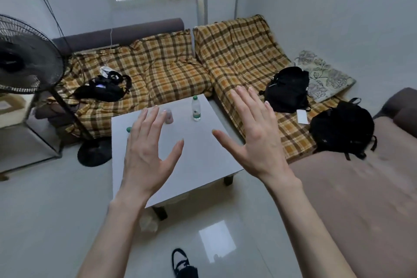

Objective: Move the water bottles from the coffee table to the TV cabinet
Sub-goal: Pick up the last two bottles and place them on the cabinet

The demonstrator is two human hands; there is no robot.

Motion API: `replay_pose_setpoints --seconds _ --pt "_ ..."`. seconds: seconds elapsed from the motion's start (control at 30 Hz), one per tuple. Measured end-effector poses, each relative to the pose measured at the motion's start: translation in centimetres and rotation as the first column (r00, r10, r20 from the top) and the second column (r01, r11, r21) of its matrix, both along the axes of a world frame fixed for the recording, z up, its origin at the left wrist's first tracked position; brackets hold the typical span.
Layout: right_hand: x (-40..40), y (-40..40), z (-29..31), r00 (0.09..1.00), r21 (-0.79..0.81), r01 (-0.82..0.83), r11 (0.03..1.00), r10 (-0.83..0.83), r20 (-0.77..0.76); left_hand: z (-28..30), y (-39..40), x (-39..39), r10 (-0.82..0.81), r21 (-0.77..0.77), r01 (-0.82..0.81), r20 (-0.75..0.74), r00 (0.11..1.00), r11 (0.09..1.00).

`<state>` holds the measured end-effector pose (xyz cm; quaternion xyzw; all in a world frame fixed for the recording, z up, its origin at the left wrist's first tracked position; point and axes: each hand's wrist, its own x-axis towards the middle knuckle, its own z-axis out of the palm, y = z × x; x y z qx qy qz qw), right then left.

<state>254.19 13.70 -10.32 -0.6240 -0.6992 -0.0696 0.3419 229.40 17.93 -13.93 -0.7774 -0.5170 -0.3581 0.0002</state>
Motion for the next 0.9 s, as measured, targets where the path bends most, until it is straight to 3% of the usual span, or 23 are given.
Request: replay_pose_setpoints --seconds 0.2,0.57,0.9 --pt "-1.9 9.8 -2.3 1.000 0.007 -0.029 1.000 0.029 -0.005 -2.8 8.0 -3.4 0.080 -0.058 -0.080 0.005 0.997 0.995" --pt "-7.4 26.4 -5.4 0.999 -0.118 -0.049 0.992 0.049 -0.001 -7.1 23.8 -9.2 0.137 -0.172 -0.131 0.026 0.990 0.976" --pt "-8.9 38.4 -9.1 0.995 -0.212 -0.102 0.972 0.102 -0.011 -12.3 33.3 -11.6 0.227 -0.365 -0.201 0.028 0.973 0.909"
